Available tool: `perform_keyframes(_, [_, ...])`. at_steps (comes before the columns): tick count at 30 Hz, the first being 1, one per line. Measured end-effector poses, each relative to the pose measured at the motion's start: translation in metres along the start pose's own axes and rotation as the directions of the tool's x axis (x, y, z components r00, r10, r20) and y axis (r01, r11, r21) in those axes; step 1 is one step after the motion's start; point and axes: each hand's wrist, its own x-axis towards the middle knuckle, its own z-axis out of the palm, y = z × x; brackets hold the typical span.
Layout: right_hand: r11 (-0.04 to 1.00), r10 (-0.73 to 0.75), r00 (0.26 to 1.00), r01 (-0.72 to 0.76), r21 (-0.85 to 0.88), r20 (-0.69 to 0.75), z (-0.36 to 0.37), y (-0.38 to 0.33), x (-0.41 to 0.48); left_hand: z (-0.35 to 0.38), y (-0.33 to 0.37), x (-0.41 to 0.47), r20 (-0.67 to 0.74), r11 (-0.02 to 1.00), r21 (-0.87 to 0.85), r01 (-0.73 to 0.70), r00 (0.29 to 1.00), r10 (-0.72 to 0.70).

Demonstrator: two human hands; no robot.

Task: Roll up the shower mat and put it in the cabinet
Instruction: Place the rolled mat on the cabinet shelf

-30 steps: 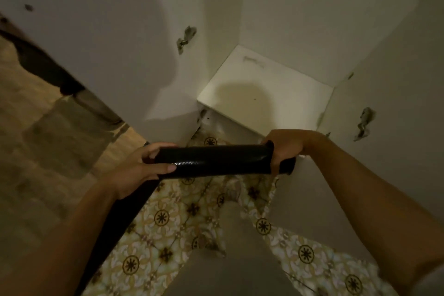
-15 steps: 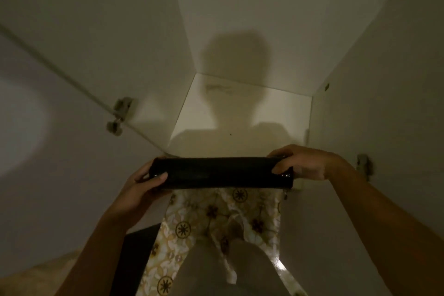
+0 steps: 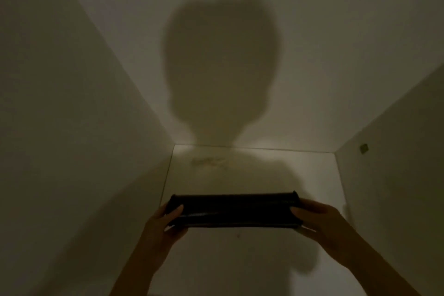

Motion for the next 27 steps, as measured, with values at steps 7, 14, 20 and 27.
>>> perform_keyframes(7, [0.988, -0.141, 0.973, 0.149, 0.033, -0.183, 0.021, -0.024, 0.219, 0.064, 0.077, 0.22, -0.04, 0.993, 0.006, -0.115, 0.993, 0.115])
perform_keyframes(14, [0.987, -0.14, 0.956, 0.155, 0.036, -0.258, 0.033, -0.003, 0.334, 0.082, 0.059, 0.338, -0.124, 0.989, -0.068, -0.132, 0.985, 0.123])
perform_keyframes(20, [0.97, -0.227, 0.929, 0.244, 0.021, -0.293, 0.054, -0.02, 0.386, 0.099, 0.086, 0.381, -0.276, 0.937, -0.164, -0.307, 0.927, 0.255])
perform_keyframes(27, [0.973, -0.224, 0.881, 0.181, -0.141, -0.417, 0.08, 0.003, 0.398, 0.09, 0.075, 0.398, -0.37, 0.937, -0.302, -0.174, 0.927, 0.053])
